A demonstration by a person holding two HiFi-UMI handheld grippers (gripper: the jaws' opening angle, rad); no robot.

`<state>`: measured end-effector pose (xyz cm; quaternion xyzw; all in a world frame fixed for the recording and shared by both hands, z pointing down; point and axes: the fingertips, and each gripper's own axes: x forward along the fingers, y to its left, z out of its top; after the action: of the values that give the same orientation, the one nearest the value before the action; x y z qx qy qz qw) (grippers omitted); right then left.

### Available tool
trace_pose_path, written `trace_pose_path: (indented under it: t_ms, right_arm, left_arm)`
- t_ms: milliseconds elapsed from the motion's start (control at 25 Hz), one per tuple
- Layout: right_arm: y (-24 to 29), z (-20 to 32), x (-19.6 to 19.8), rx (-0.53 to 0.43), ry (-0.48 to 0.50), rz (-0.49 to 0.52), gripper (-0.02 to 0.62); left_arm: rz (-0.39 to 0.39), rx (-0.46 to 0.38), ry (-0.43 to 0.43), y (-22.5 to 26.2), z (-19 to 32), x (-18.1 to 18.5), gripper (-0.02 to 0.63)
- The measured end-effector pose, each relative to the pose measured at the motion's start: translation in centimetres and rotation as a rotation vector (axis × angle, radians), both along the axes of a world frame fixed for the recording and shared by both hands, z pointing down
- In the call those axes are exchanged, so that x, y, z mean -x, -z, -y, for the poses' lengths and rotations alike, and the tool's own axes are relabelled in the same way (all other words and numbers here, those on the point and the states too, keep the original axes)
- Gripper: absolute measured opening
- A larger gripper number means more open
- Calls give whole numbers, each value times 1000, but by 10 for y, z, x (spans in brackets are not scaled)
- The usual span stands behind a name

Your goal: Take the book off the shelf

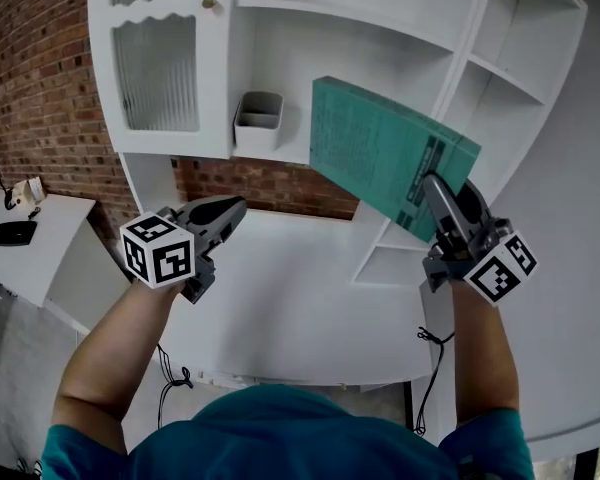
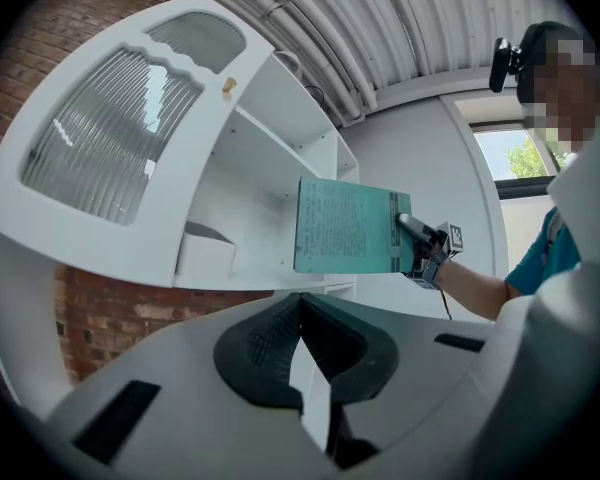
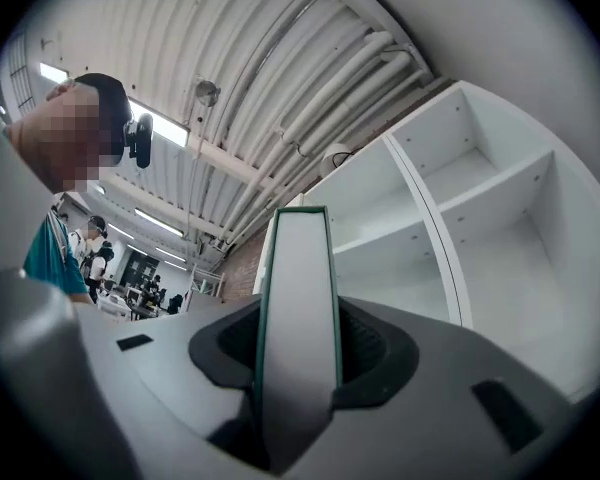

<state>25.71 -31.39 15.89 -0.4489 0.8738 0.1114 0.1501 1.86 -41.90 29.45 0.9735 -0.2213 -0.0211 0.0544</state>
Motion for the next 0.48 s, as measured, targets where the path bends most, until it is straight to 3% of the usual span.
trace_pose_path:
  t_ms: [200,480]
  right_arm:
    - [-15,9,-2,94,42,56,170]
    - [-97,17,10,225,83,156,170]
  left_arm:
    - [-28,48,11,-6,-1,2,15]
    - [-22,121,49,-75,-1,23,16]
